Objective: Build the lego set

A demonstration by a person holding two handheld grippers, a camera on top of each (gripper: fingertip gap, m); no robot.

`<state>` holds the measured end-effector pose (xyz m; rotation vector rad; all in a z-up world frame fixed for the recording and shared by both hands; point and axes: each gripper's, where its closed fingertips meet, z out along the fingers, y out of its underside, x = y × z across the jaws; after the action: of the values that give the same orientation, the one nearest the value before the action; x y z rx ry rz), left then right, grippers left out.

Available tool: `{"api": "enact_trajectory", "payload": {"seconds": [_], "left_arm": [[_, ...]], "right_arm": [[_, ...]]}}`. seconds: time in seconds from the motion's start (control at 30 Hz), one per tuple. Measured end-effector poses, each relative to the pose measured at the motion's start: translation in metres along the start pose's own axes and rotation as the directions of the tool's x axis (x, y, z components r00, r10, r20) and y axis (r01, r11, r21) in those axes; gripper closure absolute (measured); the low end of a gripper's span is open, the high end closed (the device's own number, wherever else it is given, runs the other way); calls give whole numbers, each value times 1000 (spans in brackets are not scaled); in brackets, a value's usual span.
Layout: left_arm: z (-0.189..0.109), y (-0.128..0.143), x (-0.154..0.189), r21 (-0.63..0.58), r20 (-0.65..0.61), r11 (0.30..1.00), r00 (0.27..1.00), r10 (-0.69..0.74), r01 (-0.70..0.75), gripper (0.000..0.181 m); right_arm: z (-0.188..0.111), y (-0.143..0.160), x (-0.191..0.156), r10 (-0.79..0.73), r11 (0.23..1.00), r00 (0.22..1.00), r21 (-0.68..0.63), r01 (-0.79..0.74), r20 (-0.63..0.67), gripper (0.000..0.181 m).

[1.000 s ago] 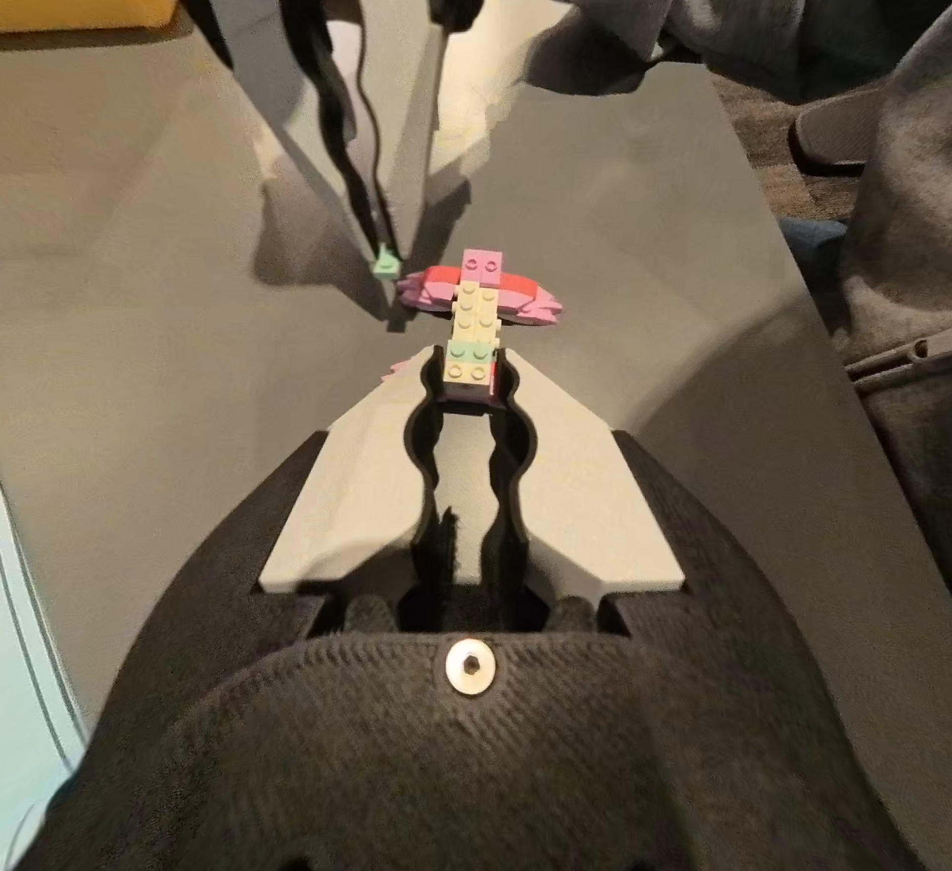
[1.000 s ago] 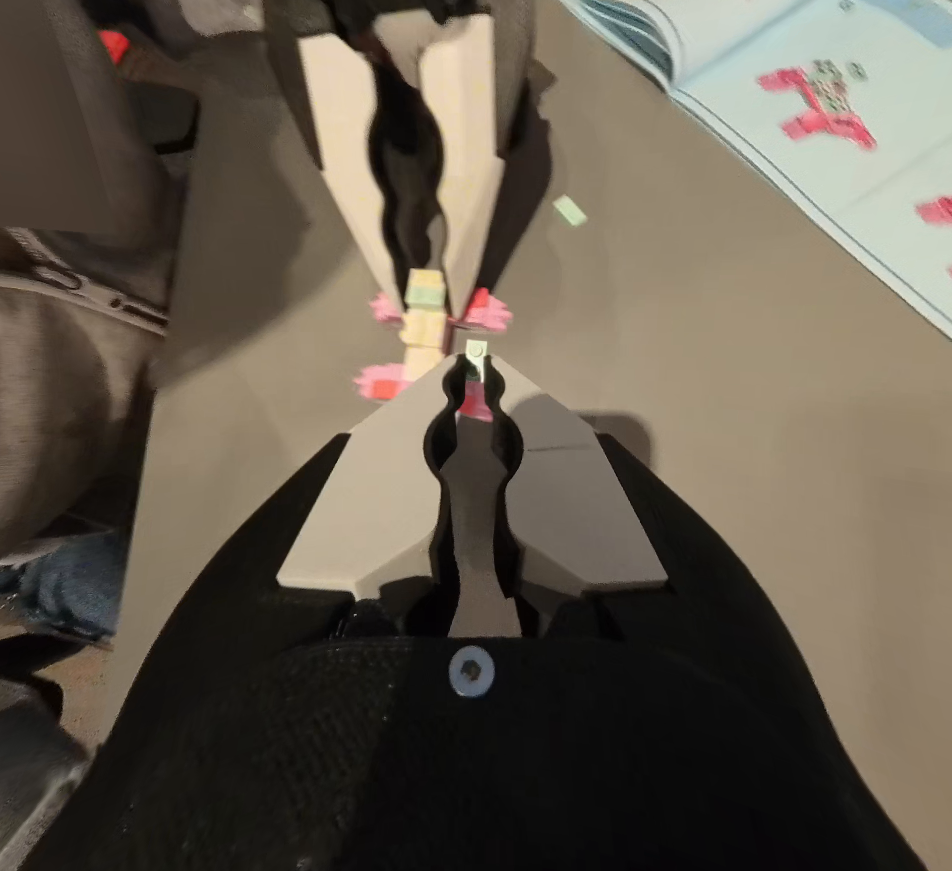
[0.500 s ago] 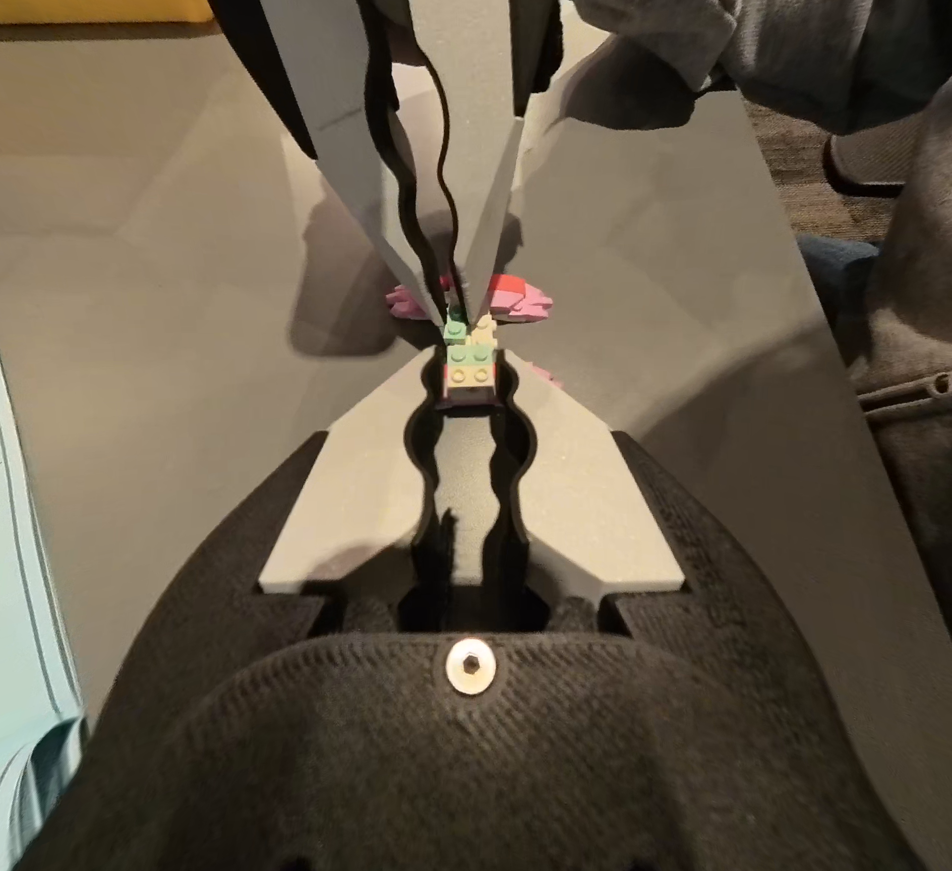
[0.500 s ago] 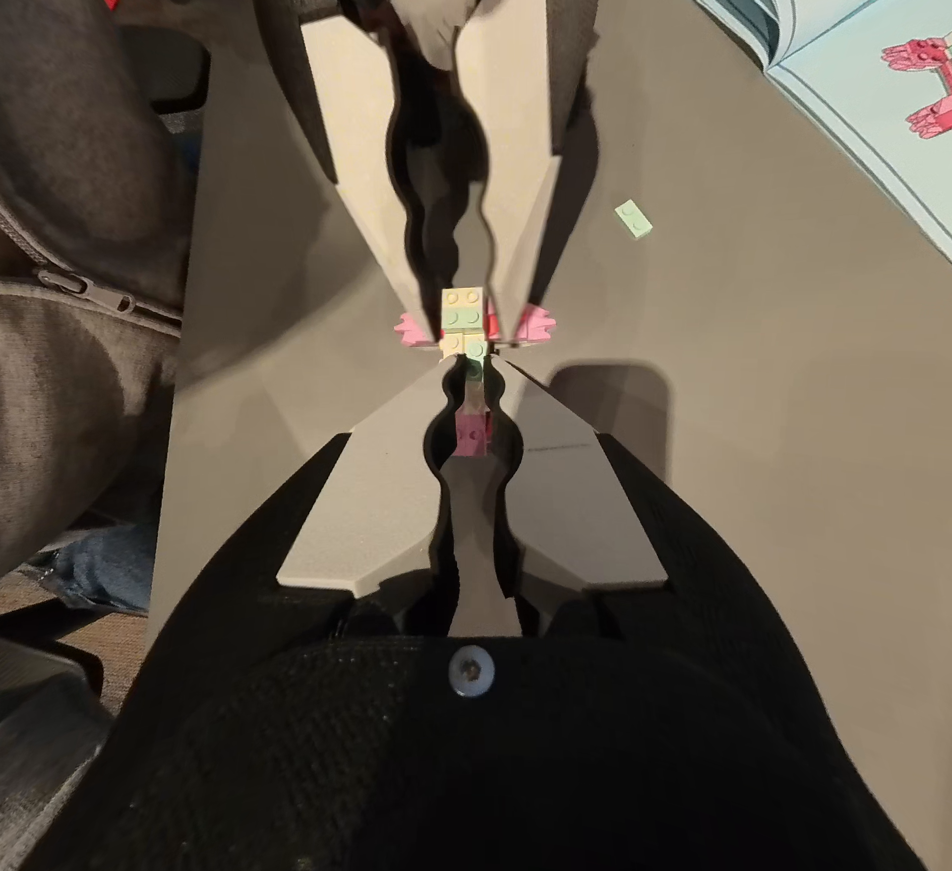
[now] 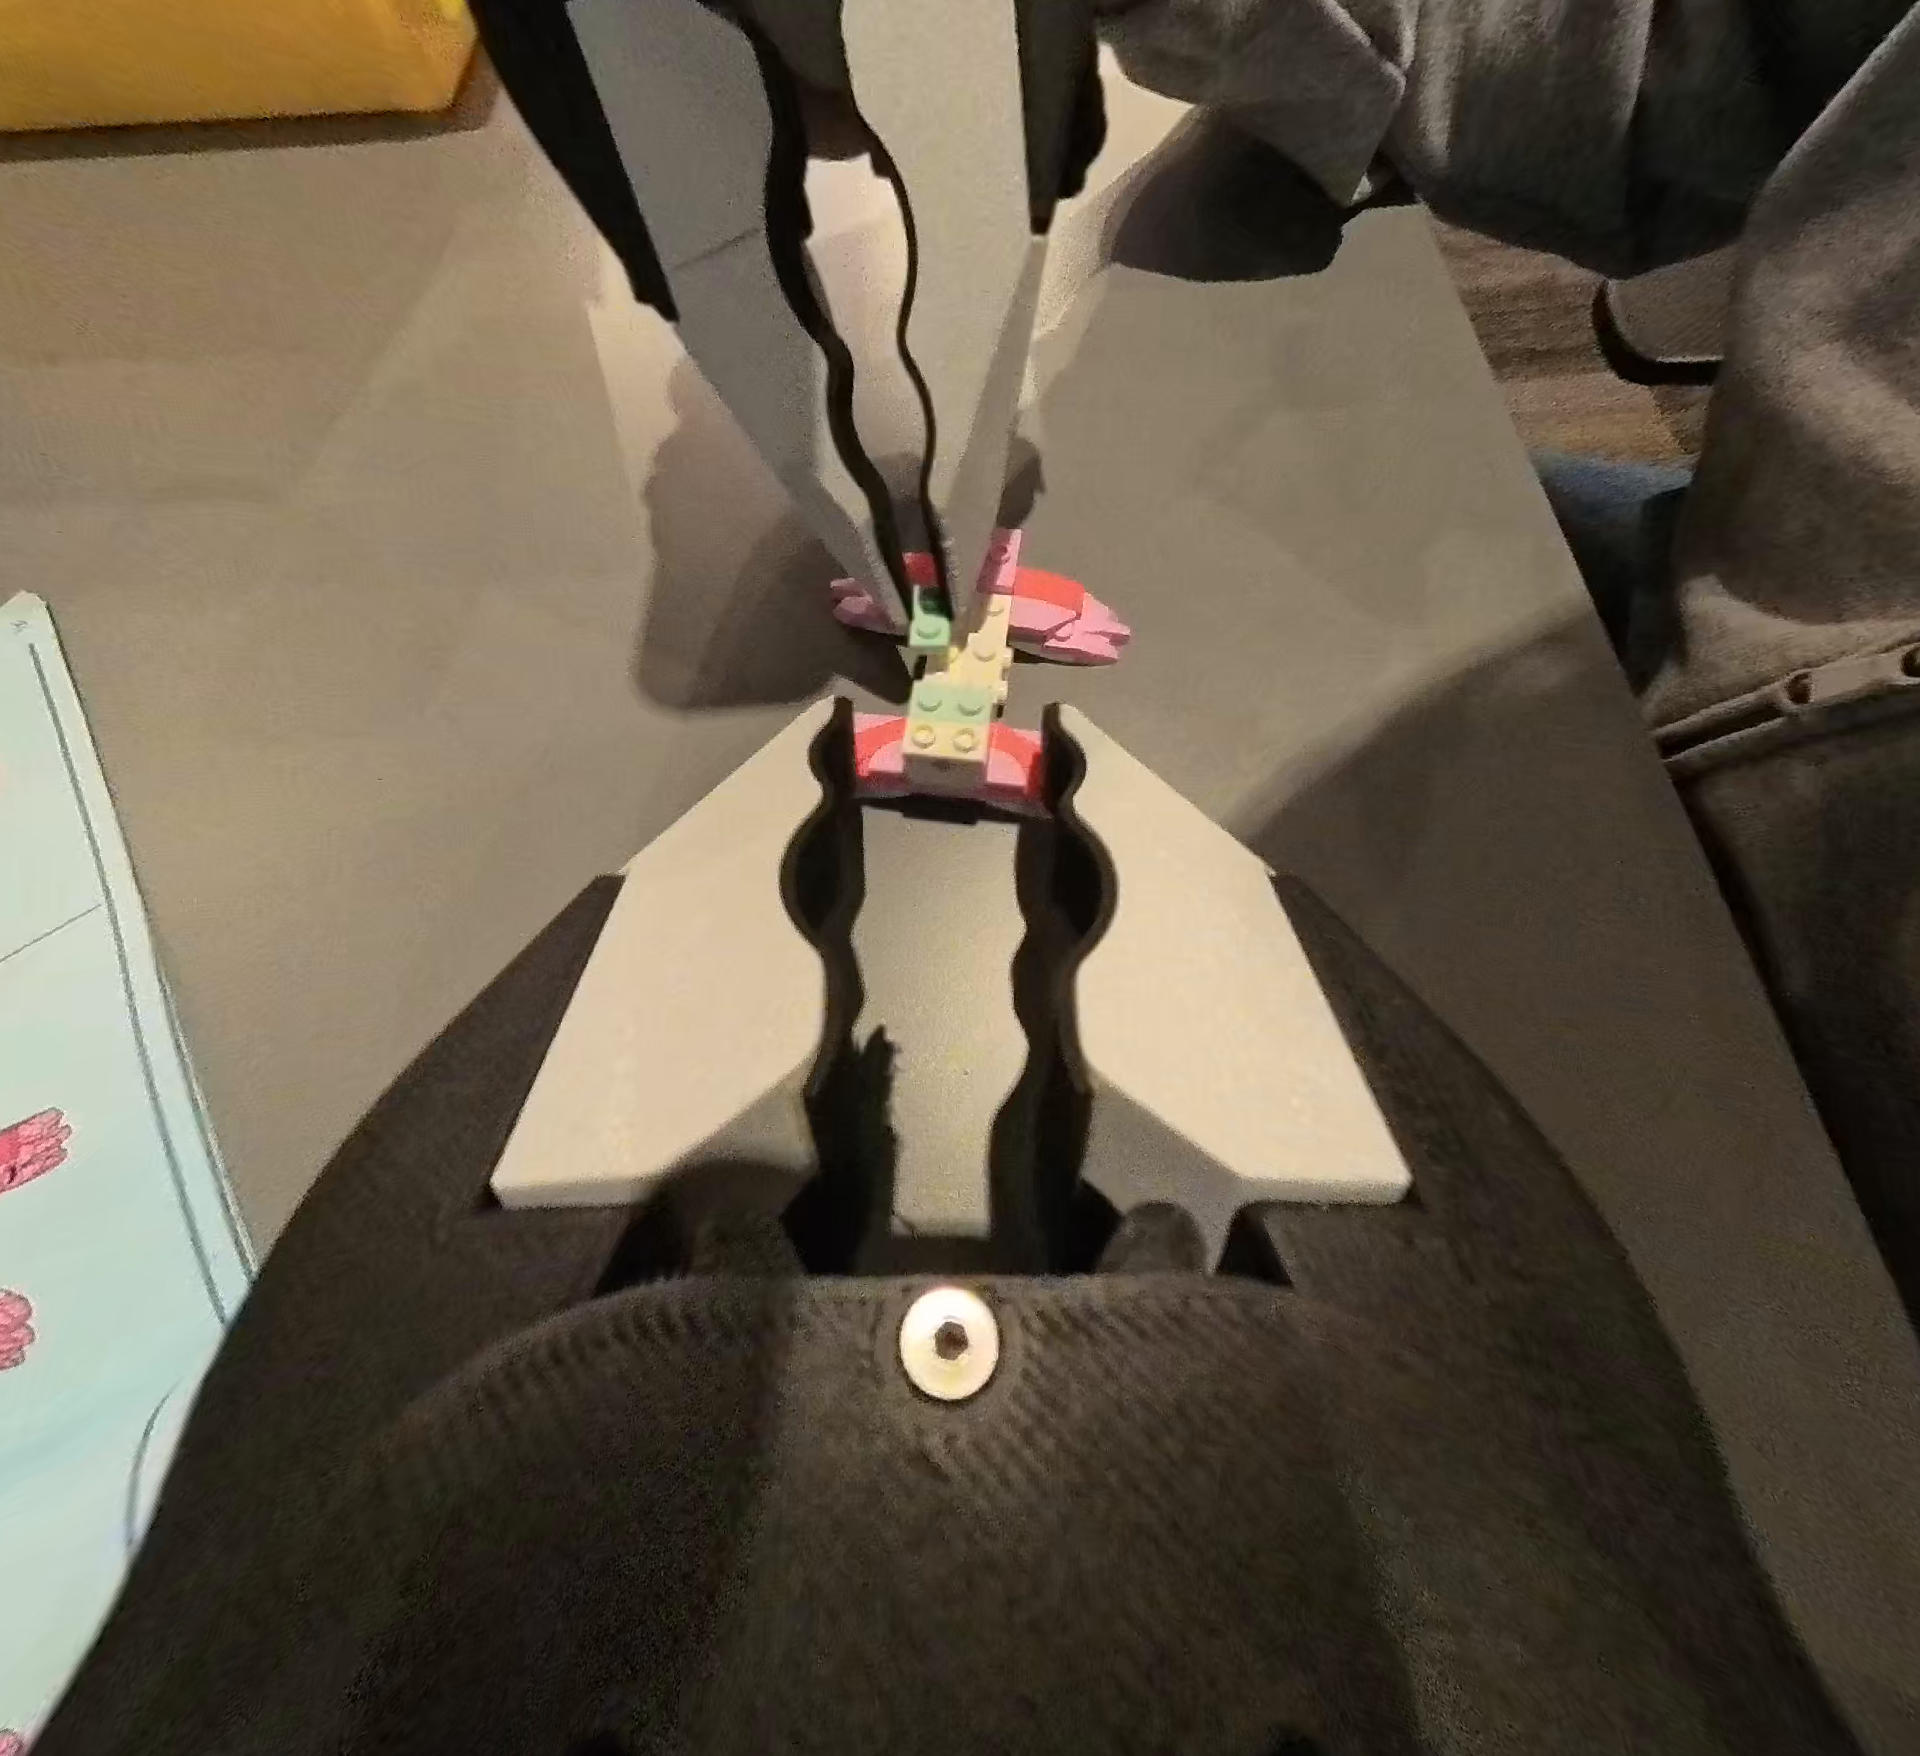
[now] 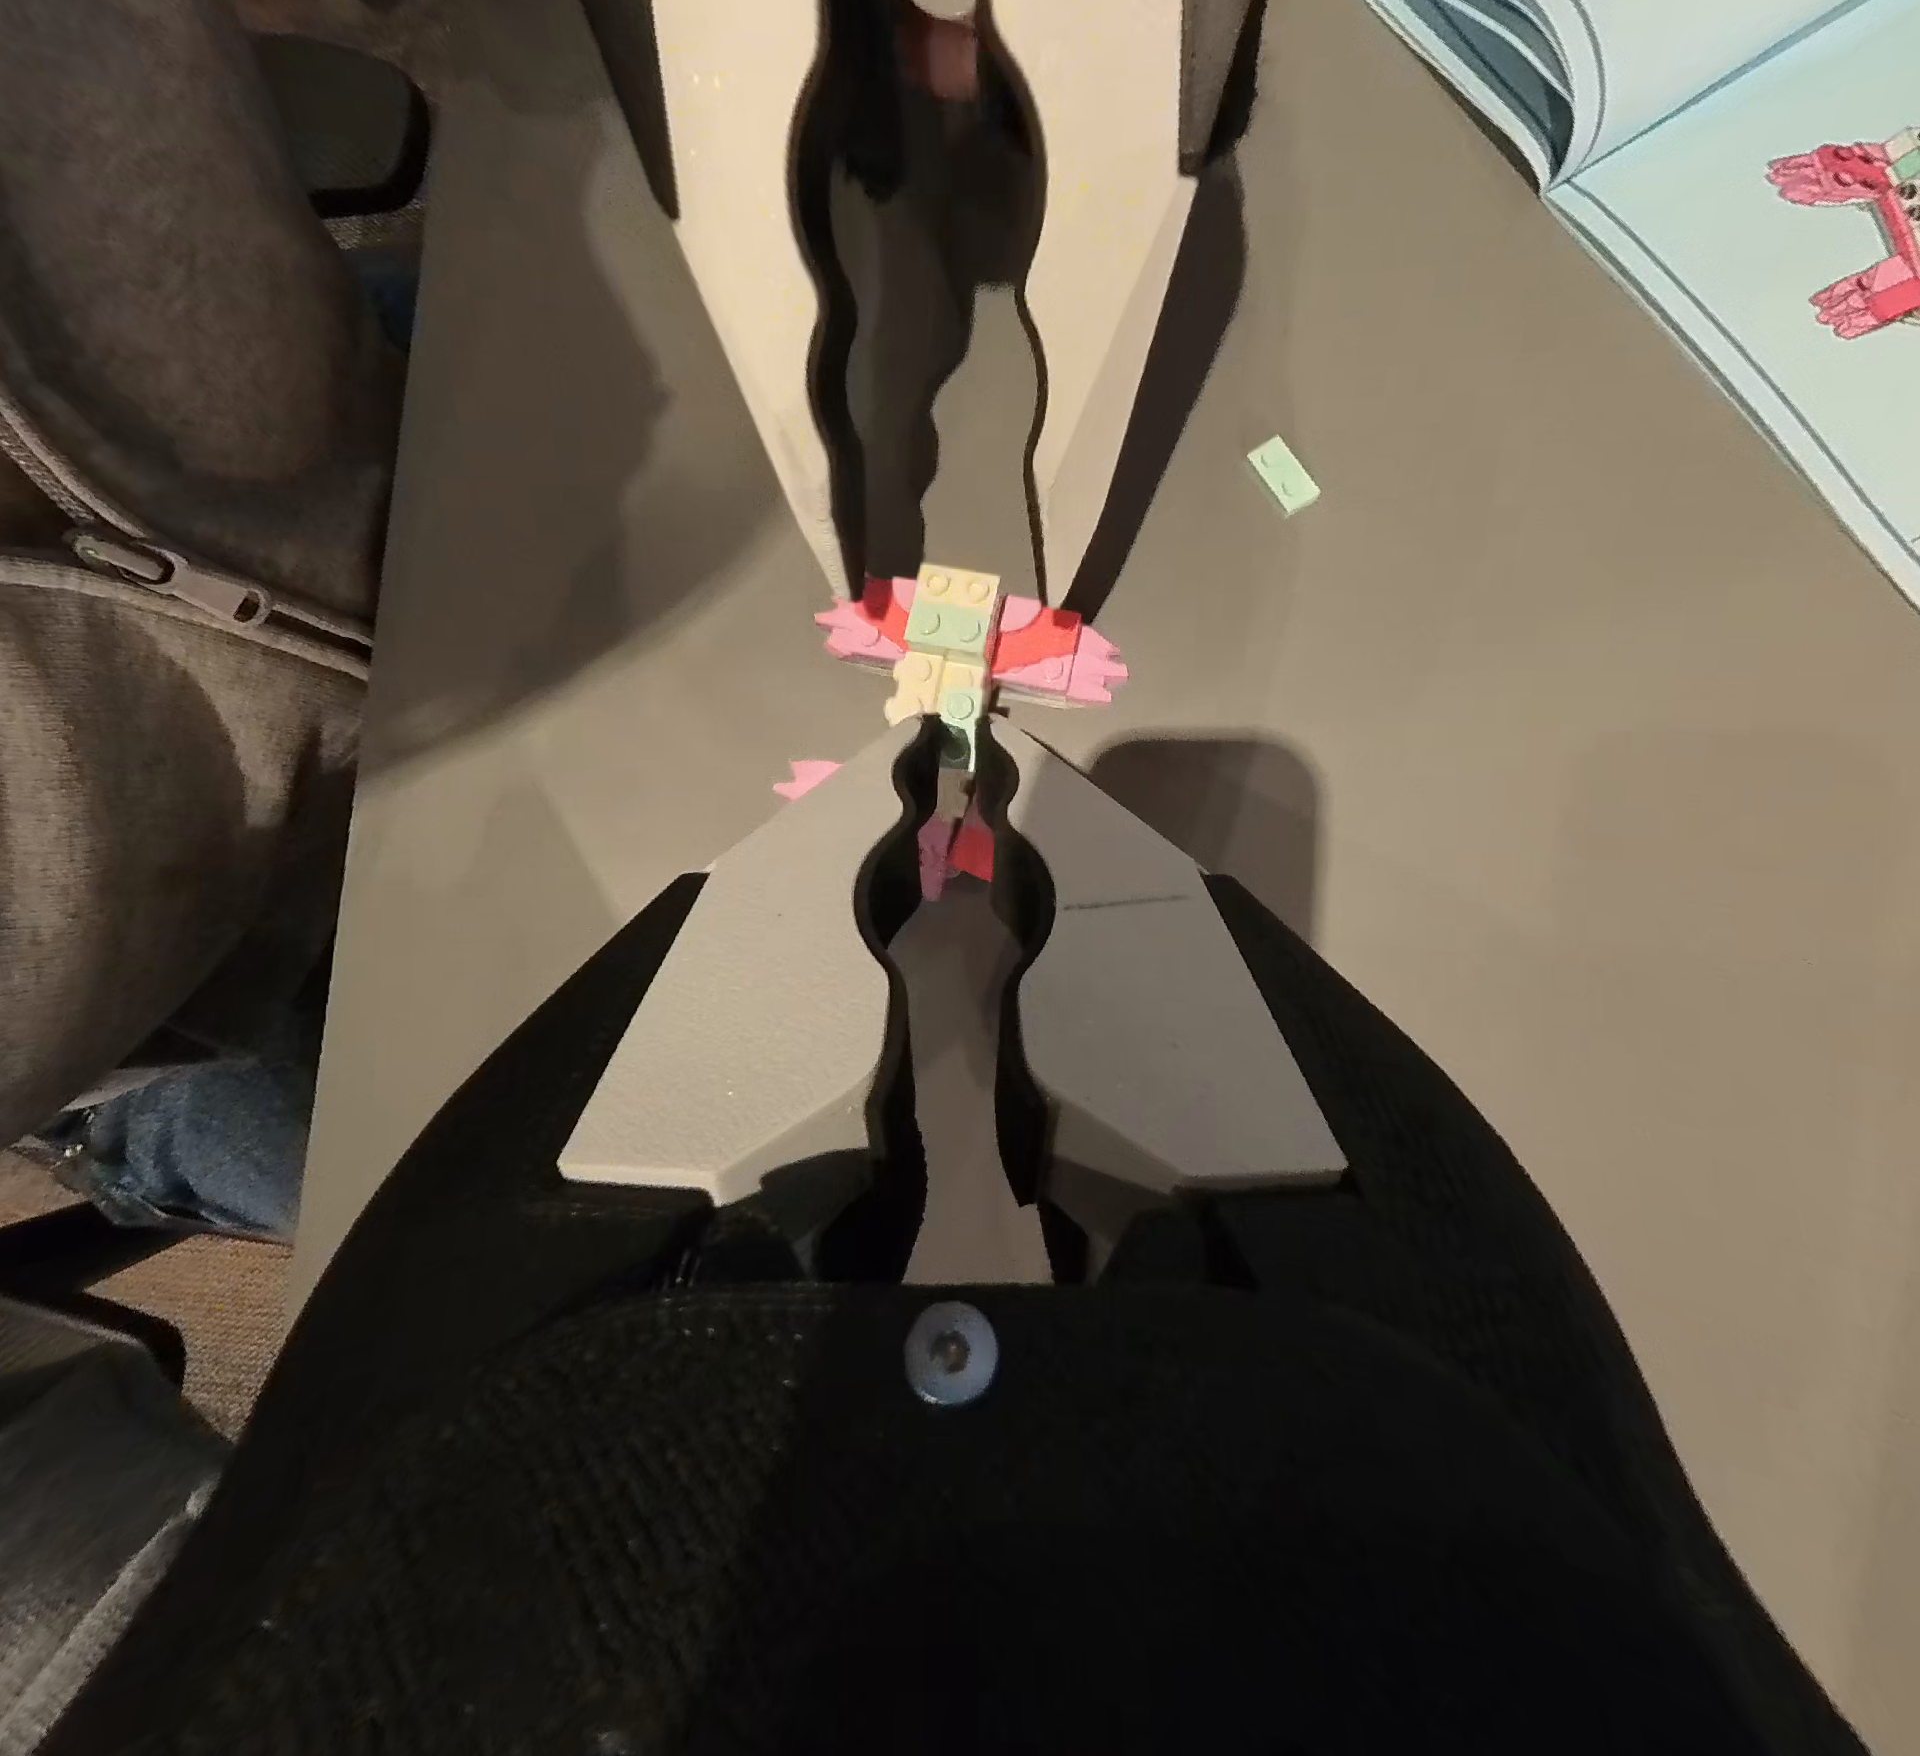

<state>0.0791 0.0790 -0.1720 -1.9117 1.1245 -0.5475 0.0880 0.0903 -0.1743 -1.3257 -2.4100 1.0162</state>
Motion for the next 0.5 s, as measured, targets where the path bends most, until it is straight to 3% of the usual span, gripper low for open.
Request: {"api": "enact_trajectory", "payload": {"seconds": [0.17,0.37,0.5], "left_arm": [[1,3,1,-7,-19,1000,1000,14,-14,160],[4,4,1,-11,-26,1000,1000,3,-3,155],[9,9,2,-39,-25,999,1000,8,-9,163]], "right_arm": [[3,-2,-2,-5,1000,1000,-15,5,2,177],[6,-3,-2,5,999,1000,-33,-5,5,177],[7,-2,-2,19,999,1000,-47,-19,4,177]]}}
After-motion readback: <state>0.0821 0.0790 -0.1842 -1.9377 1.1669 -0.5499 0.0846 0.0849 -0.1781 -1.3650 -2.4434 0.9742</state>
